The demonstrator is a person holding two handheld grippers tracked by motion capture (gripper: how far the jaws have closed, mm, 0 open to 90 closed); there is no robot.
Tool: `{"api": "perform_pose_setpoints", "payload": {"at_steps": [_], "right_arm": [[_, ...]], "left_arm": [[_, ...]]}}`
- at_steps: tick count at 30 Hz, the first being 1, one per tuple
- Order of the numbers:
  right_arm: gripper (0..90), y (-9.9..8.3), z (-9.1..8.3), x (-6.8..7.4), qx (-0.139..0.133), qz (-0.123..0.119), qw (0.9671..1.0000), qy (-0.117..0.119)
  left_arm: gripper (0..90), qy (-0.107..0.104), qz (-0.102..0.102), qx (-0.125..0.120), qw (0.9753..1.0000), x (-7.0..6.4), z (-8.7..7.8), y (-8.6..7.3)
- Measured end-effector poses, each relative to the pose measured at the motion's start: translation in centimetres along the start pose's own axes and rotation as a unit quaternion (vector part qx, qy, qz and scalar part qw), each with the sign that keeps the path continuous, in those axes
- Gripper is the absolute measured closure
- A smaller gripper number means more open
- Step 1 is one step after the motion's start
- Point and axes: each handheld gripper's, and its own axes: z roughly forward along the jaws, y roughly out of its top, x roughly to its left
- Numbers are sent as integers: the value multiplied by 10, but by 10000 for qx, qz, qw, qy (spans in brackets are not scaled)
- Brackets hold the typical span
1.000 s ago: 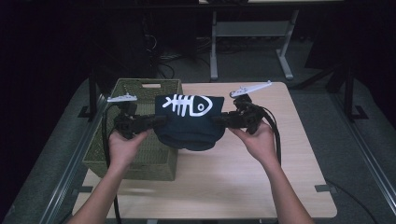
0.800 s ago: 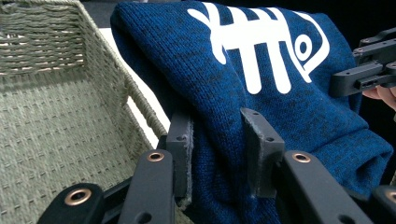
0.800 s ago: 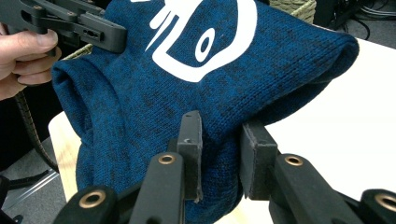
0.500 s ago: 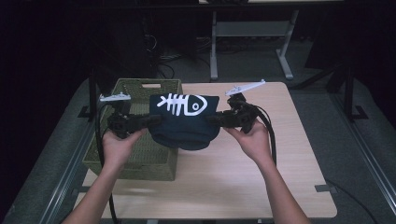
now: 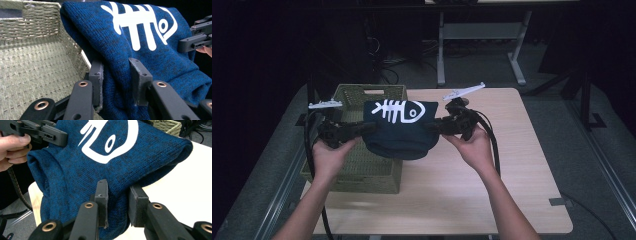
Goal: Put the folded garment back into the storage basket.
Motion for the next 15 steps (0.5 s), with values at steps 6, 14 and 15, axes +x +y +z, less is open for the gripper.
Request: {"api": "perform_pose_setpoints", "payload": {"at_steps": [6,14,15], "right_arm": [[723,4,7,2,26,-18,10000,26],[722,10,17,6,41,-88,9999,70],[722,10,18,7,31,-101,9999,80]], "left_arm": [[661,55,-10,-9,10000,5,-5,-1],[661,108,-38,-20,9999,11,-12,-2],[661,118,-15,-34,9999,13,-14,-3]]}}
